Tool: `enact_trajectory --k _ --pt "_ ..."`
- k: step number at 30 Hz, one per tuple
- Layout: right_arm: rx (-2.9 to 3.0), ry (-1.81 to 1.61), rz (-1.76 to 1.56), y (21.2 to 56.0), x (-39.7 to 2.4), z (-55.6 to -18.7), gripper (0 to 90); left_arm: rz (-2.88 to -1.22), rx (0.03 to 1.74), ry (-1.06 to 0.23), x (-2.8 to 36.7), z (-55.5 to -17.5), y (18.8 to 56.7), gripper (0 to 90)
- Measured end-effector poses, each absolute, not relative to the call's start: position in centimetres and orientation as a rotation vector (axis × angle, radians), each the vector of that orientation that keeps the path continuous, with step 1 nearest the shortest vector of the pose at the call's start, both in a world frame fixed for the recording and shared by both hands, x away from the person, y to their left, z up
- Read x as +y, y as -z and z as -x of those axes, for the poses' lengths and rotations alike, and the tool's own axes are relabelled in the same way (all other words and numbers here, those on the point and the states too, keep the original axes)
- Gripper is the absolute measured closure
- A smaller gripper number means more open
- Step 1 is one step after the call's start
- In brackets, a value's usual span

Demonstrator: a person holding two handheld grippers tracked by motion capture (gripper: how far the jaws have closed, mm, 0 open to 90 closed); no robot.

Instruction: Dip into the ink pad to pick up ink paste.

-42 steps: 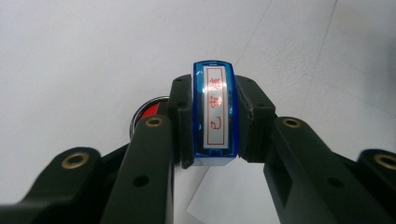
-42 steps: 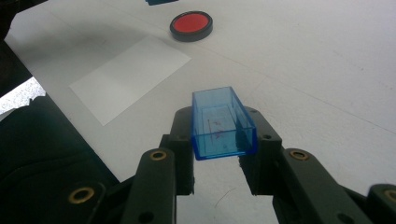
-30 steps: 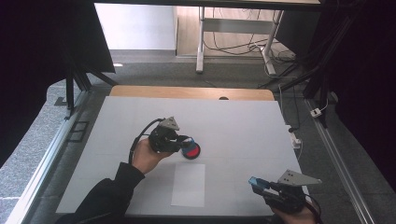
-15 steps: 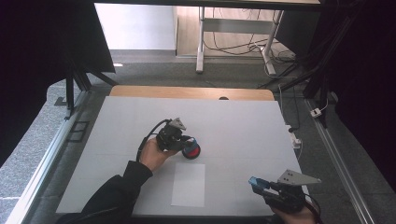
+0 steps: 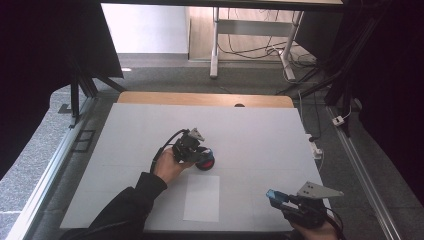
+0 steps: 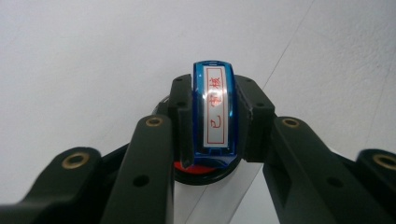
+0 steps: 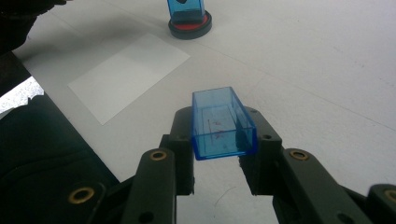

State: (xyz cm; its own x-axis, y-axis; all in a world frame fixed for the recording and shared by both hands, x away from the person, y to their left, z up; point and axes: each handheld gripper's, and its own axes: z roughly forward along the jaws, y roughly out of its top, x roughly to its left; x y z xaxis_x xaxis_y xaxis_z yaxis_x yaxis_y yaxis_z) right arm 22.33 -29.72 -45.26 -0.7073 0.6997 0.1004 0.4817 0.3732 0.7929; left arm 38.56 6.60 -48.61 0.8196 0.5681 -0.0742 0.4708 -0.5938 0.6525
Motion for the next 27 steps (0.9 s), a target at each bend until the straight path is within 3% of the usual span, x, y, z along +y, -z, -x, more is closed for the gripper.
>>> enact_trajectory --k 23,27 --pt "2.382 -1.248 -1.045 45.3 -29.7 -22.3 68.1 -2.336 0.778 -0.196 6.3 -38.4 48.2 70.8" --pt "2.381 -1.251 -1.045 45.3 -29.7 -22.3 68.1 -2.271 0.779 -0.155 6.9 -38.3 47.3 70.8"
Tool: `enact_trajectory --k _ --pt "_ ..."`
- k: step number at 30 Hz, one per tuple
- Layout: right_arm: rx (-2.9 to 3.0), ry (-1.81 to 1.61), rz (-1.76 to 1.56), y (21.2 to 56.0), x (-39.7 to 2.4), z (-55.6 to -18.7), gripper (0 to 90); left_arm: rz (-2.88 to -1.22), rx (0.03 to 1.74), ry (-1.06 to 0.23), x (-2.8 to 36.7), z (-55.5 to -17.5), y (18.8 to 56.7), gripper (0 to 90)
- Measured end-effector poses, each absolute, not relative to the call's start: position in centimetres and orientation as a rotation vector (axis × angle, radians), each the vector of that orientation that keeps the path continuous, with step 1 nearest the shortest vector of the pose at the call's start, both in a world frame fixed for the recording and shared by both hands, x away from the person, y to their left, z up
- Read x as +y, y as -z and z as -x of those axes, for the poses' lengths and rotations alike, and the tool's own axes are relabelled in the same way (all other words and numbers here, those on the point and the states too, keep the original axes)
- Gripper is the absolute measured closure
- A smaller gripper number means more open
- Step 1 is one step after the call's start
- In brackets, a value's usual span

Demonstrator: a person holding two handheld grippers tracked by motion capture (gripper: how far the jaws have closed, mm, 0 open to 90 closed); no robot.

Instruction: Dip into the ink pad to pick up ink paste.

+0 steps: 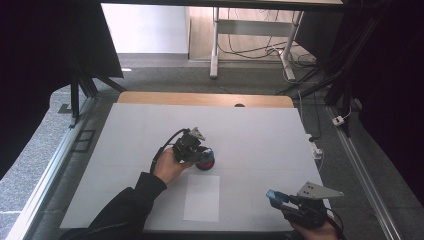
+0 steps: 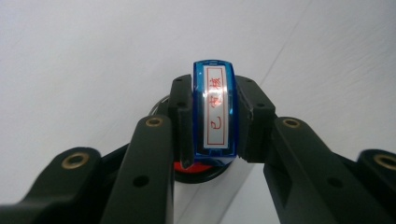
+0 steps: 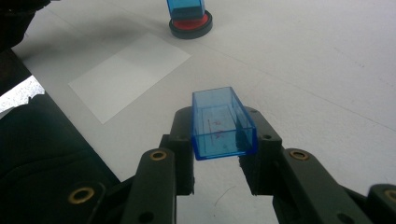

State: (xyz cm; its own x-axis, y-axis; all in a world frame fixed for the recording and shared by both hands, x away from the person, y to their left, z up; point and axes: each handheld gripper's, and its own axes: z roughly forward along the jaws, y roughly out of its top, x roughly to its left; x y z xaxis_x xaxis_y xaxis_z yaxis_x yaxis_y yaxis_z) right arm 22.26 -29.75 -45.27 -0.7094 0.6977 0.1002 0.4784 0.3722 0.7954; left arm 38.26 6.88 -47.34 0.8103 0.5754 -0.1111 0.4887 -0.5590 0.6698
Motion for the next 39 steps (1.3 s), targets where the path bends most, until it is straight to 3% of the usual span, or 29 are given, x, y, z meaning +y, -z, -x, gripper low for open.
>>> enact_trajectory --k 39 --pt "2.383 -1.268 -1.039 45.2 -29.8 -22.2 68.1 -2.148 0.611 -0.041 10.7 -31.4 43.4 70.7"
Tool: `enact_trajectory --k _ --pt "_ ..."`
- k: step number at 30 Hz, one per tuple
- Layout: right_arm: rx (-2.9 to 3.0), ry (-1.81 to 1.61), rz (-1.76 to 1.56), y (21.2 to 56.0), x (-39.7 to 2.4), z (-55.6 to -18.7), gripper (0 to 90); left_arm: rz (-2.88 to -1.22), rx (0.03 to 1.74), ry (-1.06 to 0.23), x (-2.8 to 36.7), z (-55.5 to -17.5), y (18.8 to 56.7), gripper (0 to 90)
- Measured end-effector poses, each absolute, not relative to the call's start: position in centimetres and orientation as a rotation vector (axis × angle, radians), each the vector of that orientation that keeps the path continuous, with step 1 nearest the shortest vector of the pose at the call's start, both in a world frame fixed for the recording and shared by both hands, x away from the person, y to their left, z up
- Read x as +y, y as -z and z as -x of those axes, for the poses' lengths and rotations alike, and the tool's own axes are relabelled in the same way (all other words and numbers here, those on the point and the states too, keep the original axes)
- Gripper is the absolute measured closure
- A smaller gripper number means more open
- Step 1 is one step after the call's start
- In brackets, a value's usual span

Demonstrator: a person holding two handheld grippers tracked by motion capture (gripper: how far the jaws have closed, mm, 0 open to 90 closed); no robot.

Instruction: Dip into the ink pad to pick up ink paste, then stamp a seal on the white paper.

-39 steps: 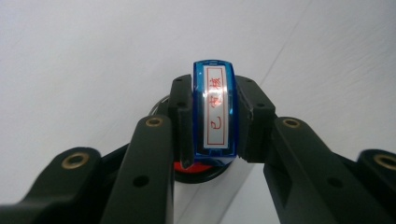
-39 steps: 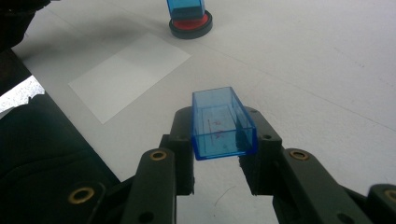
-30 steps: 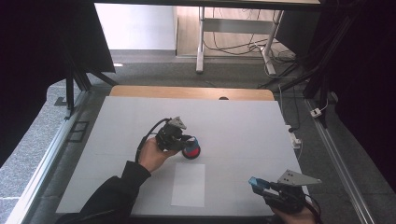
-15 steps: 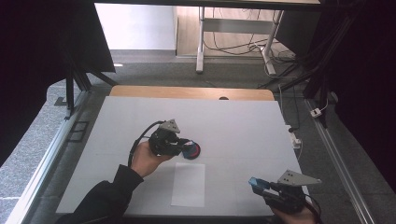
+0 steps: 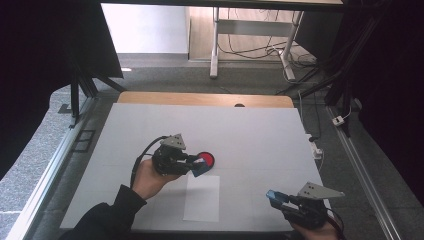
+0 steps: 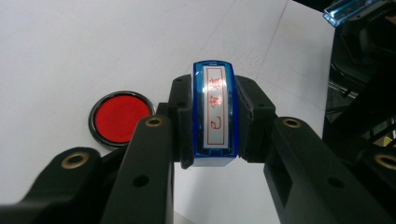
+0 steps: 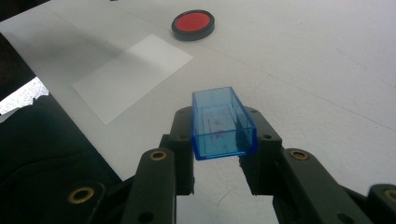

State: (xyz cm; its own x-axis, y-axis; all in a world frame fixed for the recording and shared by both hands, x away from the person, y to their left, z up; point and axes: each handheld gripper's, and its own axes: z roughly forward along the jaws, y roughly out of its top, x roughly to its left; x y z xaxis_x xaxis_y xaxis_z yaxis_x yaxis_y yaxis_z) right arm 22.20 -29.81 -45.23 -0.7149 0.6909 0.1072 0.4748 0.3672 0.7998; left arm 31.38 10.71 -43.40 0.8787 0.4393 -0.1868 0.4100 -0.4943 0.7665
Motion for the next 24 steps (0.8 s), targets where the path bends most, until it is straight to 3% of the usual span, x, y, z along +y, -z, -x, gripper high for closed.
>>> enact_trajectory --k 24 --pt "2.388 -1.262 -1.034 45.2 -29.8 -22.2 68.1 -2.188 0.612 -0.05 10.0 -29.4 45.0 70.7"
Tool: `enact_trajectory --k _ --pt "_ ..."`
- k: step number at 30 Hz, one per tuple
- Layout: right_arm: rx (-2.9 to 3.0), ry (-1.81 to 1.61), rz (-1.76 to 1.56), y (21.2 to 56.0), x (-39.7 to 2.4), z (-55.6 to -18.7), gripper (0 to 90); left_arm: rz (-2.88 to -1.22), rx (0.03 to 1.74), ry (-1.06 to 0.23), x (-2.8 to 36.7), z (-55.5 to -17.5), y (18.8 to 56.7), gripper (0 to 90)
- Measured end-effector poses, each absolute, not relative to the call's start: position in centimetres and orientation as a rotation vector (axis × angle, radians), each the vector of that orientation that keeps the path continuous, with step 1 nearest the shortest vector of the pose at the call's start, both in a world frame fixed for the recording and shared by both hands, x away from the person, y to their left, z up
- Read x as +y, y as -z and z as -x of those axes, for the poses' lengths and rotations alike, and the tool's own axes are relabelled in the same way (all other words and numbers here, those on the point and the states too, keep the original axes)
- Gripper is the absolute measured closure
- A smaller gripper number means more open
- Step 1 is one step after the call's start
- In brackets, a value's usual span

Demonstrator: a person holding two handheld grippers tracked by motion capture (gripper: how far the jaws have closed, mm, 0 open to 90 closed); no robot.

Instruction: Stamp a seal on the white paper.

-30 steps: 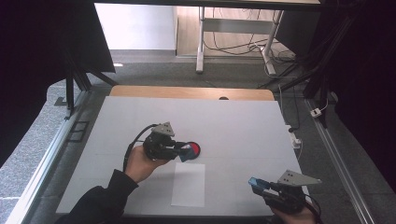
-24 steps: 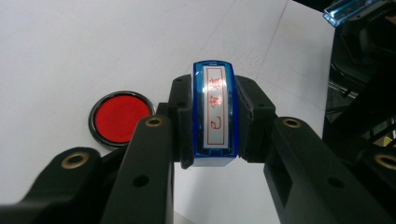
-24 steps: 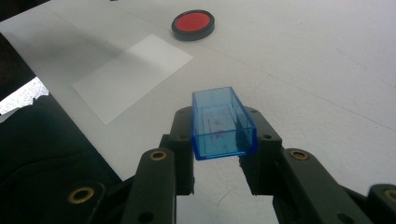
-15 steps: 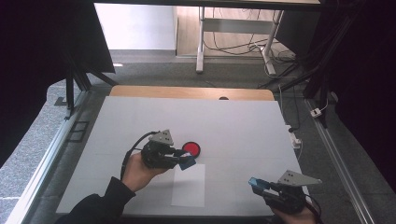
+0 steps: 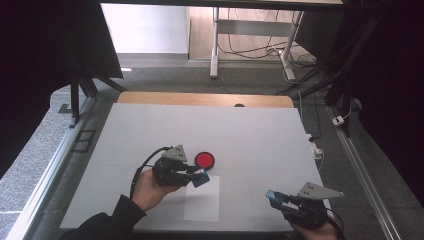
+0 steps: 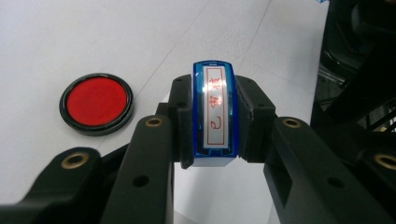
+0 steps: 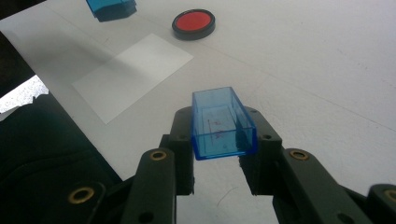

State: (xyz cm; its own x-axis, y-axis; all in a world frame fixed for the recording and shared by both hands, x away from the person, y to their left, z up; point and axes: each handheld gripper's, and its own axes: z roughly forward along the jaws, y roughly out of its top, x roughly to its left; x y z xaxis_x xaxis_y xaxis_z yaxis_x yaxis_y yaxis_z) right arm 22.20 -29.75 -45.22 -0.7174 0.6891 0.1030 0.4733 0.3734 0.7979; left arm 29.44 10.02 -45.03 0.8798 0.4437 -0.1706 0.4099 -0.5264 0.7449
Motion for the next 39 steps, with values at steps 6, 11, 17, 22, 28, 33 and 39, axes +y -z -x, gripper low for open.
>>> enact_trajectory --k 6,11,17,22,28,33,39 --pt "2.385 -1.265 -1.041 45.2 -29.8 -22.2 68.2 -2.197 0.628 -0.028 9.7 -29.5 45.9 70.7" --pt "2.386 -1.265 -1.042 45.2 -29.8 -22.2 68.2 -2.22 0.632 -0.027 9.2 -29.5 46.7 70.7" --pt "2.384 -1.258 -1.042 45.2 -29.8 -22.2 68.2 -2.257 0.625 -0.036 8.5 -29.4 47.6 70.7" --pt "2.386 -1.257 -1.041 45.2 -29.8 -22.2 68.1 -2.291 0.625 -0.042 7.8 -29.4 48.4 70.8" --pt "2.389 -1.261 -1.038 45.2 -29.8 -22.2 68.1 -2.325 0.635 -0.058 7.4 -29.4 49.1 70.8" --pt "2.387 -1.261 -1.038 45.2 -29.7 -22.2 68.2 -2.345 0.64 -0.061 7.2 -29.5 49.4 70.8" --pt "2.389 -1.256 -1.035 45.2 -29.7 -22.2 68.1 -2.359 0.661 -0.057 6.9 -29.5 49.6 70.8"
